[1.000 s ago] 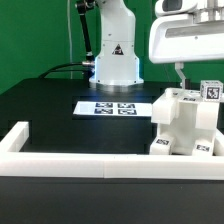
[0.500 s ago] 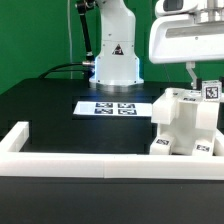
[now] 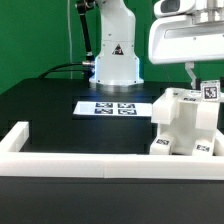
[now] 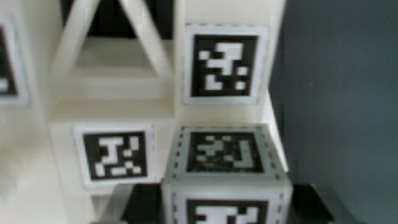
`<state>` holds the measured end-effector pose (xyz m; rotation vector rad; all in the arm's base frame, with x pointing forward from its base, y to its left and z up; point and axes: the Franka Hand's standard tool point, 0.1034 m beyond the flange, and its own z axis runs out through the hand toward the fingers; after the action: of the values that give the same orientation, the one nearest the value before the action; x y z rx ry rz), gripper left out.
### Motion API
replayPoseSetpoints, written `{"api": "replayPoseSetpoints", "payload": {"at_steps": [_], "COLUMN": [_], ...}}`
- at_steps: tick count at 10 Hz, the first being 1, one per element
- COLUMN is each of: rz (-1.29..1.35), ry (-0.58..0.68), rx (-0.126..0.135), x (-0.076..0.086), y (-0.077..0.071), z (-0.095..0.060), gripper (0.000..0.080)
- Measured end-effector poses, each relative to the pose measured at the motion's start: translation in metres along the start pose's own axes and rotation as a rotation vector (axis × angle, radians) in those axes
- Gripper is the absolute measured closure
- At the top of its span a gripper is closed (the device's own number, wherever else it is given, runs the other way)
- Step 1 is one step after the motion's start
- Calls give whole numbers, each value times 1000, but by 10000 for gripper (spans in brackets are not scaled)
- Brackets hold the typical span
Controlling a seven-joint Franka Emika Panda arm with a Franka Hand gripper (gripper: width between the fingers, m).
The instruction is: Assemble chair
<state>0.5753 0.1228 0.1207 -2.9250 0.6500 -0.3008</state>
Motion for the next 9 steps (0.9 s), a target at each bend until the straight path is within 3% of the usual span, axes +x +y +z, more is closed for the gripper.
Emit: {"api": "replayPoseSetpoints", "payload": {"at_steps": [9], "rz": [819], "ry": [-15], "rx": [40], "x": [-3], "y": [-4], "z": [0], "gripper": [514]}}
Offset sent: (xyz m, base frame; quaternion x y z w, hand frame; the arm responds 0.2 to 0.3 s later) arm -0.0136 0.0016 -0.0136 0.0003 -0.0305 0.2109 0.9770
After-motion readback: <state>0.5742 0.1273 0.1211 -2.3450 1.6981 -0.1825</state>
